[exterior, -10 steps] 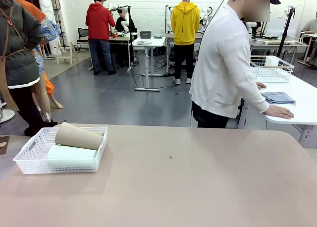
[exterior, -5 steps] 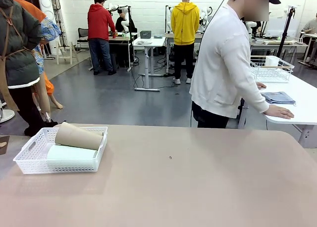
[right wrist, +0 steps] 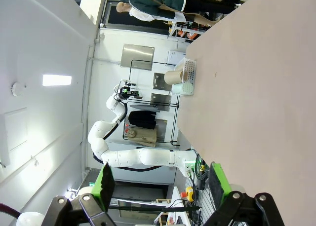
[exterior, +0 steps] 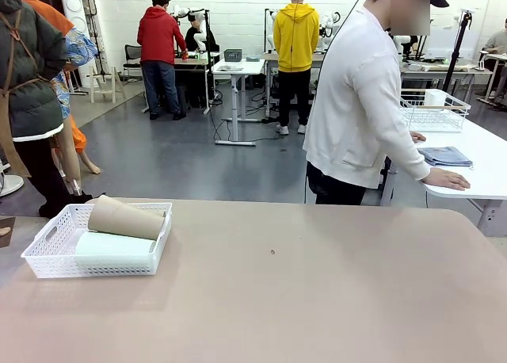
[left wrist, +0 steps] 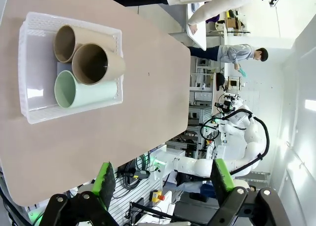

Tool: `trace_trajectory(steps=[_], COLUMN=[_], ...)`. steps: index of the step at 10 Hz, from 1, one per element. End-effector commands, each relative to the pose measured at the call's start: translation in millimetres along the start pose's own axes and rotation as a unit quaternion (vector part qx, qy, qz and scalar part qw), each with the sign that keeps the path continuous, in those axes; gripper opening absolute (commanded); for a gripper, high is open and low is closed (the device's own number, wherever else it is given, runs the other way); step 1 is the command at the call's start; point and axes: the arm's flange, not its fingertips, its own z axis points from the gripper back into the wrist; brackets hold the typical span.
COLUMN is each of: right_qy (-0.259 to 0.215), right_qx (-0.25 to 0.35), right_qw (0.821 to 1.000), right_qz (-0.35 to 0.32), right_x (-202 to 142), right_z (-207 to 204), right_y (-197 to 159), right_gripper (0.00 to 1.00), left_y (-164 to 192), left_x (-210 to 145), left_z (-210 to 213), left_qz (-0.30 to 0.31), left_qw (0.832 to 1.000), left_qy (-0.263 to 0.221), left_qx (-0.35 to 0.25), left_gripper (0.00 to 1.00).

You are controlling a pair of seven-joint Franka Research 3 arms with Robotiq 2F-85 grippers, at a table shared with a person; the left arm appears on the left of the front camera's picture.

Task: Clean and organize the cups into the basket.
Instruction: Move the Organizing basket back to the left side of the table.

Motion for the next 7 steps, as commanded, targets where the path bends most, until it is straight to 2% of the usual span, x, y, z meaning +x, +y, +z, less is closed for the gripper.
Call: trace_trajectory(steps=[1, 7], right_qy=[0.0, 0.0], right_qx=[0.003, 0.003], right_qw=[1.0, 1.0], right_qz=[-0.005, -0.005], right_x=[-2.0, -2.0], right_z=[-2.1, -2.1], right_y=[2.9, 2.9], right_gripper=[1.0, 1.0], left_y=[-1.0, -1.0], left_x=[0.5, 0.5], left_z=[1.9, 1.9], left_qz=[-0.001, -0.001], left_qw=[1.0, 1.0], left_qy=[-0.004, -0.004], left_qx=[0.002, 0.002], left_gripper=[1.0, 1.0])
